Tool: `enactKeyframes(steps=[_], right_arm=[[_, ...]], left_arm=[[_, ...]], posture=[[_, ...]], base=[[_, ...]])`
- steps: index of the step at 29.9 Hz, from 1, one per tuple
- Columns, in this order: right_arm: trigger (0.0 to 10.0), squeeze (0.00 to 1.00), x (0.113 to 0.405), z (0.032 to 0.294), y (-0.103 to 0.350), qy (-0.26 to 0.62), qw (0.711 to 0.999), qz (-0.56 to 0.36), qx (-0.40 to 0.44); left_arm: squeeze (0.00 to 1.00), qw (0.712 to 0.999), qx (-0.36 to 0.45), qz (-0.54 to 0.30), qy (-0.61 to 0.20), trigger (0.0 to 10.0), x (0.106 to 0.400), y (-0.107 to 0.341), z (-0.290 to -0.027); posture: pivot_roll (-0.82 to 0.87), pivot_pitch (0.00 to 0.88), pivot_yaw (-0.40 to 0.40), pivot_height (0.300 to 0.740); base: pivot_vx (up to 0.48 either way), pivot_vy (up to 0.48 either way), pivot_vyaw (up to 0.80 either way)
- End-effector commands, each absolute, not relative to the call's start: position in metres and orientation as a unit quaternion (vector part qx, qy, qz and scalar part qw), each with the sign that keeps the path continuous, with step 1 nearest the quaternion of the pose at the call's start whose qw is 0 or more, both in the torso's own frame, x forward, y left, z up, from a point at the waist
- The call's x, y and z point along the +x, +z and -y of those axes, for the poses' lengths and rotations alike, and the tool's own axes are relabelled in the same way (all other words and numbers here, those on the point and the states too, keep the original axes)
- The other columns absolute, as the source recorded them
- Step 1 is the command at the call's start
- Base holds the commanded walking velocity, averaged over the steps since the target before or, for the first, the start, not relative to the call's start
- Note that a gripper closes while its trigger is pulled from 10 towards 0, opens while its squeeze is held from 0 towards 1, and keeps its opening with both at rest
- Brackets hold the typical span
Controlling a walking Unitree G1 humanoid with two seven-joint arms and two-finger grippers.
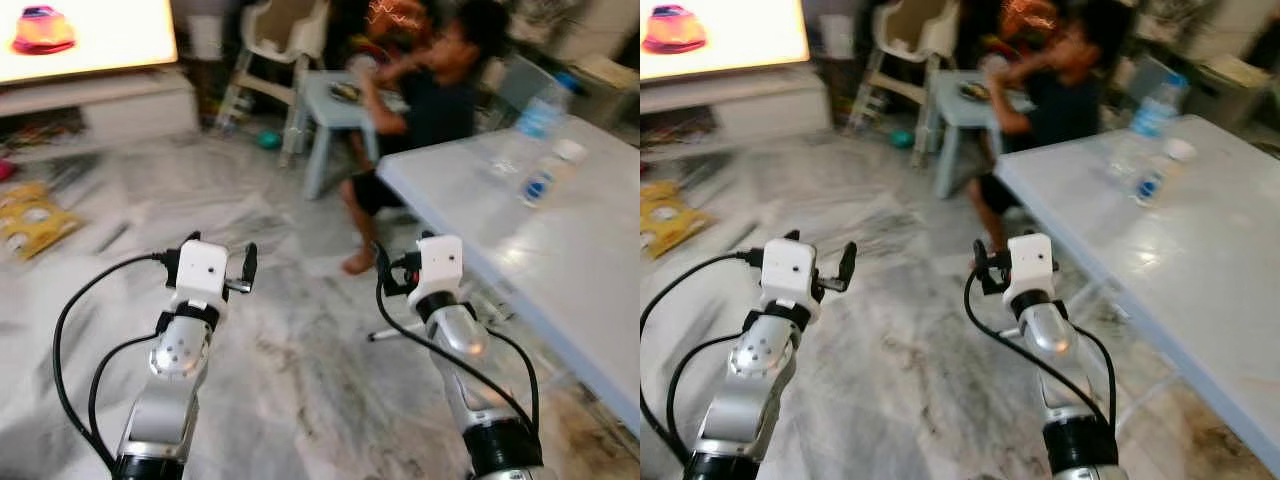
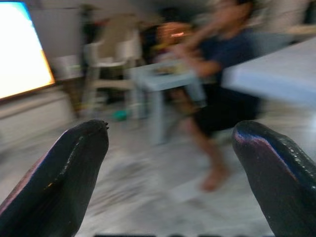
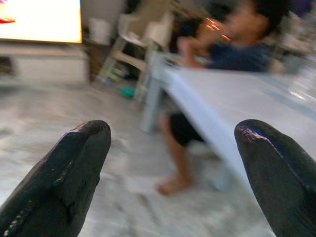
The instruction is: Restocking fridge
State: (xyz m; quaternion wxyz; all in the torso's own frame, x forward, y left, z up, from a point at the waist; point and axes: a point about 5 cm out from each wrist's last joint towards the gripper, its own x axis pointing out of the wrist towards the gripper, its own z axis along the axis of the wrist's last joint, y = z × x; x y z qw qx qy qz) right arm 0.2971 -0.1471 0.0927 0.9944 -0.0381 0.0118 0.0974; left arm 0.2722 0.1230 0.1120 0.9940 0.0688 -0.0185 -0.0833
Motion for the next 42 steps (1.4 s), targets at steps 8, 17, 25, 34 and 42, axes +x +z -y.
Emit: enactKeyframes(steps=[8, 17, 25, 34, 42], right_arm=[[10.0, 0.00, 0.300, 0.138, 0.104, 0.109, 0.993, 0.019, -0.032], [10.0, 0.00, 0.301, 0.139, 0.106, 0.112, 0.992, 0.029, -0.044], [10.0, 0.00, 0.301, 0.137, 0.107, 0.115, 0.992, 0.033, -0.047], [10.0, 0.00, 0.300, 0.134, 0.109, 0.126, 0.989, 0.049, -0.064], [10.0, 0.00, 0.307, 0.140, 0.121, 0.129, 0.986, 0.072, -0.071]], left_arm=[[0.00, 0.995, 0.077, 0.022, -0.065, 10.0, 0.272, 0.114, -0.137], [0.00, 0.995, 0.069, 0.029, -0.072, 10.0, 0.275, 0.117, -0.131], [0.00, 0.994, 0.061, 0.036, -0.082, 10.0, 0.276, 0.119, -0.127], [0.00, 0.994, 0.062, 0.034, -0.080, 10.0, 0.274, 0.117, -0.127], [0.00, 0.994, 0.067, 0.034, -0.079, 10.0, 0.275, 0.118, -0.127]], posture=[[0.09, 0.000, -0.073, 0.740], [0.08, 0.000, -0.072, 0.740], [0.08, 0.000, -0.070, 0.740], [0.08, 0.000, -0.070, 0.740], [0.09, 0.000, -0.065, 0.740]], base=[[0.480, 0.000, -0.80], [0.474, 0.000, -0.53], [0.280, 0.000, 0.00], [0.000, 0.000, 0.00], [0.000, 0.000, 0.00]])
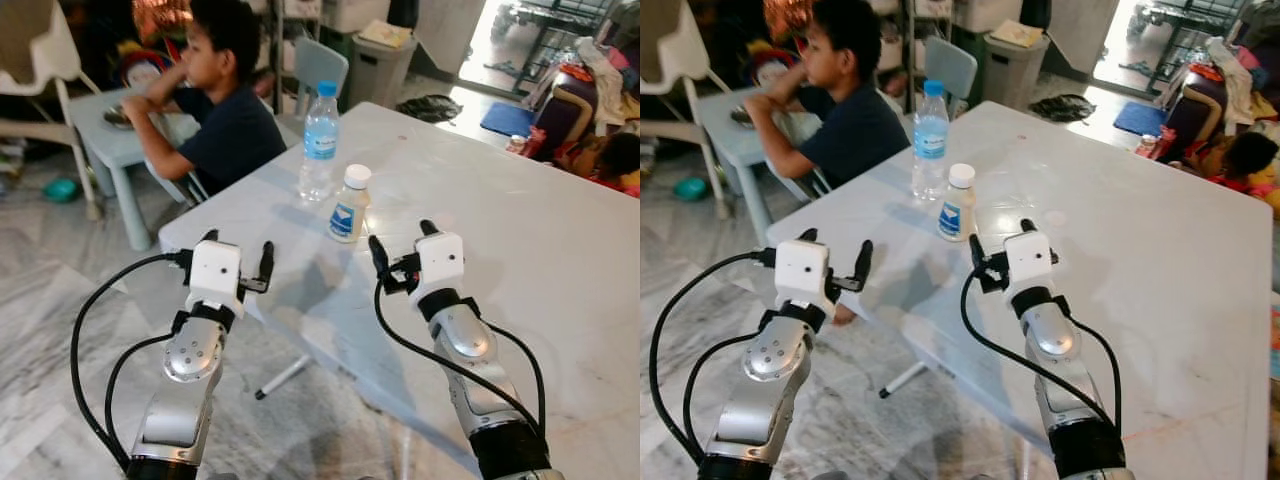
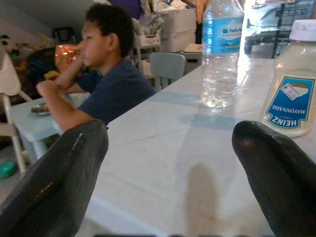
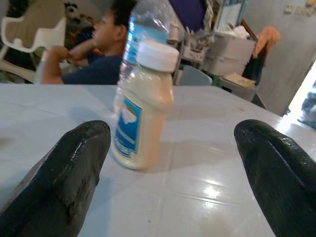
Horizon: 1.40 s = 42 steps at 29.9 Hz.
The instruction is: Restocking fridge
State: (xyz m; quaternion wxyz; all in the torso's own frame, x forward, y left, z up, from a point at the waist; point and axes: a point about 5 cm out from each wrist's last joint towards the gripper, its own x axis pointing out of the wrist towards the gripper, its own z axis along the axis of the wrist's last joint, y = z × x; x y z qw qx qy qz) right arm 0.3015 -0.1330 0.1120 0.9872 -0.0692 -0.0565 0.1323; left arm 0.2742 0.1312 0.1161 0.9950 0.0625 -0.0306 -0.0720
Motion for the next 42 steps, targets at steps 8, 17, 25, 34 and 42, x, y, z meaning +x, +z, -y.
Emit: enactKeyframes(steps=[8, 17, 25, 34, 42], right_arm=[[10.0, 0.00, 0.319, 0.154, 0.133, 0.120, 0.985, 0.090, -0.084], [10.0, 0.00, 0.311, 0.156, 0.131, 0.096, 0.989, 0.088, -0.065], [10.0, 0.00, 0.292, 0.145, 0.117, 0.107, 0.990, 0.073, -0.052], [10.0, 0.00, 0.282, 0.140, 0.115, 0.107, 0.991, 0.067, -0.047], [10.0, 0.00, 0.277, 0.143, 0.114, 0.100, 0.992, 0.063, -0.051]], left_arm=[[0.00, 0.994, 0.071, 0.040, -0.078, 10.0, 0.274, 0.120, -0.129], [0.00, 0.995, 0.081, 0.025, -0.058, 10.0, 0.258, 0.111, -0.150], [0.00, 0.995, 0.080, 0.020, -0.051, 10.0, 0.254, 0.109, -0.153], [0.00, 0.996, 0.078, 0.020, -0.047, 10.0, 0.252, 0.110, -0.154], [0.00, 0.996, 0.071, 0.018, -0.044, 10.0, 0.251, 0.108, -0.154]], posture=[[0.10, 0.002, -0.061, 0.740], [0.11, 0.009, -0.047, 0.740], [0.10, 0.005, -0.043, 0.740], [0.09, 0.000, -0.039, 0.740], [0.09, 0.000, -0.043, 0.740]], base=[[0.000, 0.000, 0.00], [0.000, 0.000, 0.00], [0.330, 0.324, -0.54], [0.339, 0.335, -0.06], [0.324, 0.354, 0.00]])
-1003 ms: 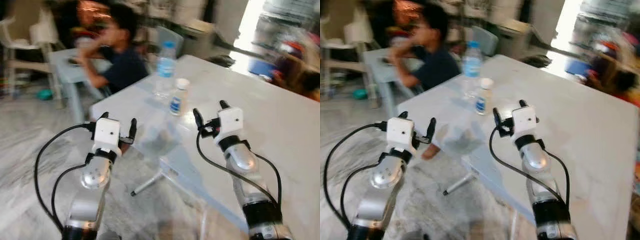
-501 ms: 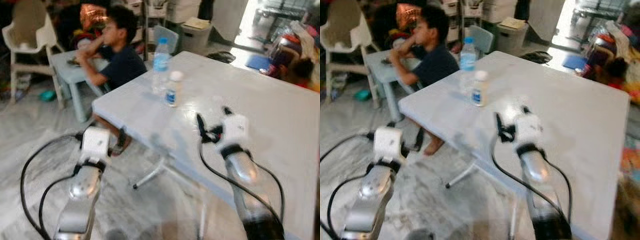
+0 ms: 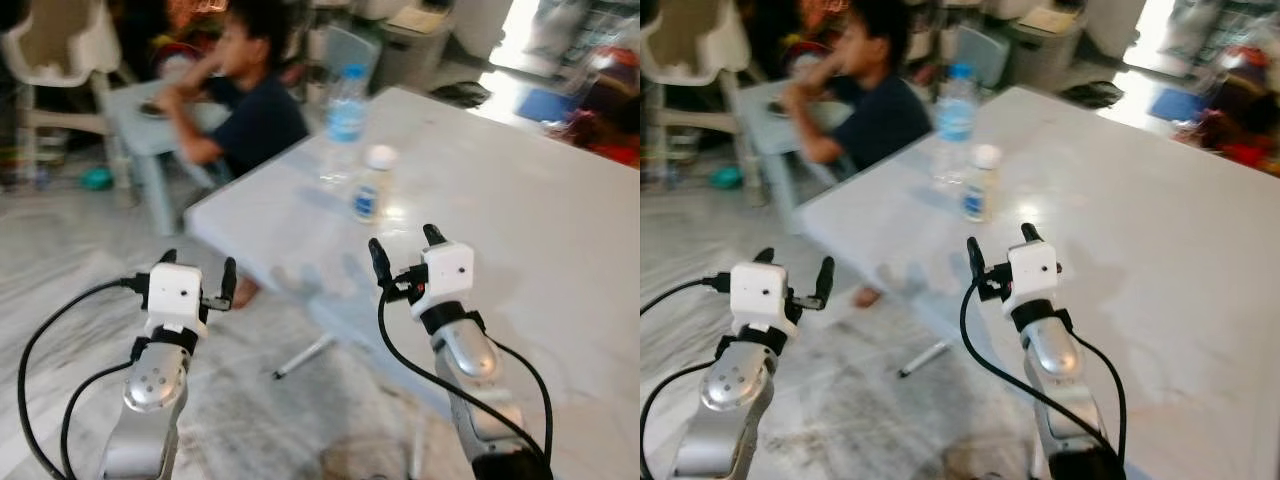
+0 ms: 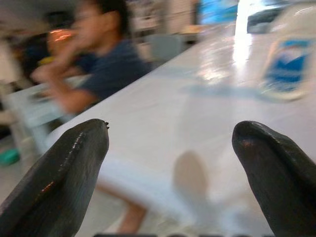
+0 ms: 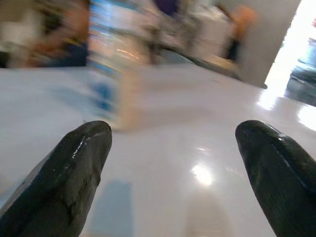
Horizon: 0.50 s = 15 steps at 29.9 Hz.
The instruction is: Restocking fridge
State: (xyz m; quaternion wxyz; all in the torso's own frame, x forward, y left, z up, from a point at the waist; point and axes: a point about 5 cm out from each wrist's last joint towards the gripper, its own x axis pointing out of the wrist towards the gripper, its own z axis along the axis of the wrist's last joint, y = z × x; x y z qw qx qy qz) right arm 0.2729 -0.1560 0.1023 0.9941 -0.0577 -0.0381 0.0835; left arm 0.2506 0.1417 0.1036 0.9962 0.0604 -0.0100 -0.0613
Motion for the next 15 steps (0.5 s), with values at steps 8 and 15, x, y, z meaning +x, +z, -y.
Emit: enactKeyframes(steps=[8, 15], right_arm=[[10.0, 0.00, 0.2788, 0.1431, 0.1159, 0.100, 0.991, 0.062, -0.057], [10.0, 0.00, 0.2824, 0.1416, 0.1191, 0.102, 0.990, 0.068, -0.064]], left_arm=[[0.00, 0.996, 0.076, 0.020, -0.049, 10.0, 0.2543, 0.1099, -0.1511], [0.00, 0.996, 0.075, 0.020, -0.042, 10.0, 0.2544, 0.1094, -0.1535]], posture=[[0.09, 0.000, -0.053, 0.740], [0.09, 0.001, -0.059, 0.740]], base=[[0.113, 0.089, 0.00], [0.000, 0.000, 0.00]])
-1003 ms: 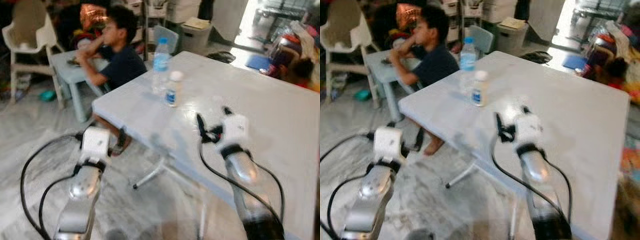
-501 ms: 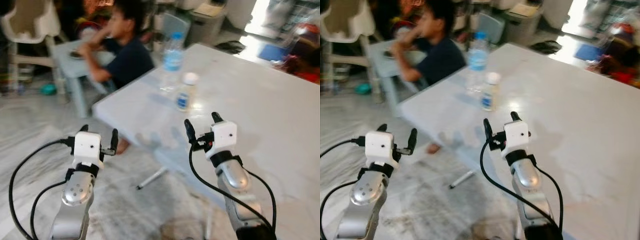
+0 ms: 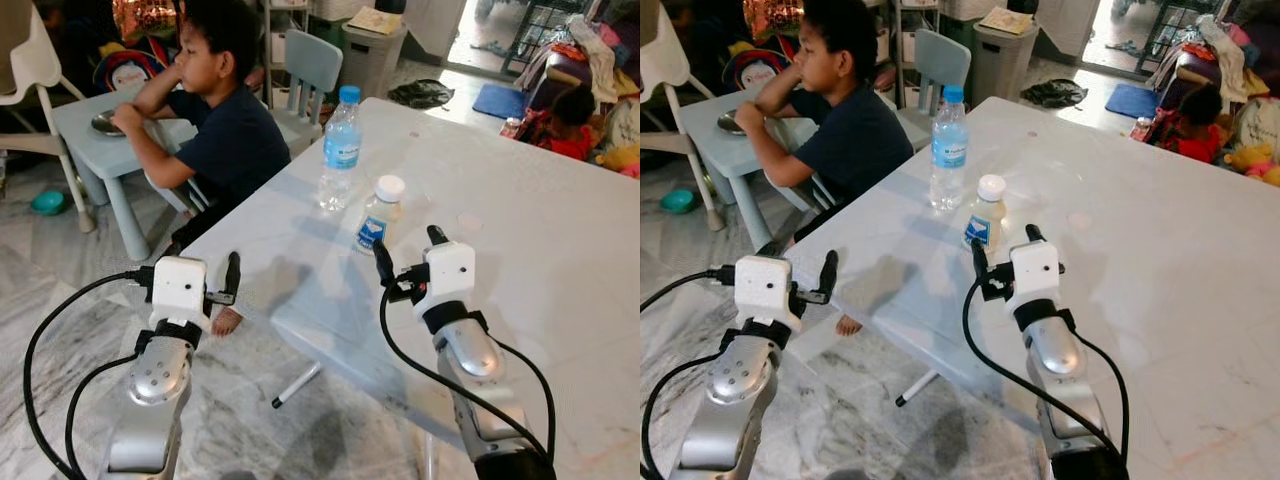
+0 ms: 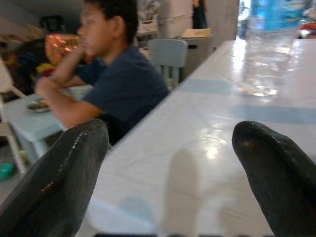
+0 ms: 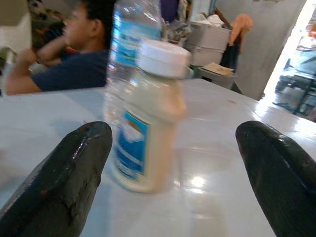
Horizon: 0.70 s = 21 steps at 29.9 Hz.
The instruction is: Restocking fridge
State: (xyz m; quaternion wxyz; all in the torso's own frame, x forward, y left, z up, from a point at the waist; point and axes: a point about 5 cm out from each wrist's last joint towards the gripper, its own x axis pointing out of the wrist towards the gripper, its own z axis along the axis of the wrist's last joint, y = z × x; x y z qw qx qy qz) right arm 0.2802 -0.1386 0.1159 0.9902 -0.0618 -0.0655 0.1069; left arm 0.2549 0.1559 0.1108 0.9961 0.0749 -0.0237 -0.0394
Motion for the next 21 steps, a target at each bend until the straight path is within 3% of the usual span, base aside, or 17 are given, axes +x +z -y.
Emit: enactKeyframes(steps=[1, 21], right_arm=[[10.0, 0.00, 0.285, 0.142, 0.121, 0.100, 0.990, 0.072, -0.067], [10.0, 0.00, 0.329, 0.151, 0.155, 0.147, 0.977, 0.114, -0.101]], left_arm=[[0.00, 0.996, 0.074, 0.018, -0.042, 10.0, 0.254, 0.109, -0.153], [0.00, 0.995, 0.082, 0.006, -0.055, 10.0, 0.242, 0.110, -0.151]], posture=[[0.09, 0.003, -0.058, 0.740], [0.14, 0.080, -0.024, 0.740]], base=[[0.000, 0.000, 0.00], [0.000, 0.000, 0.00]])
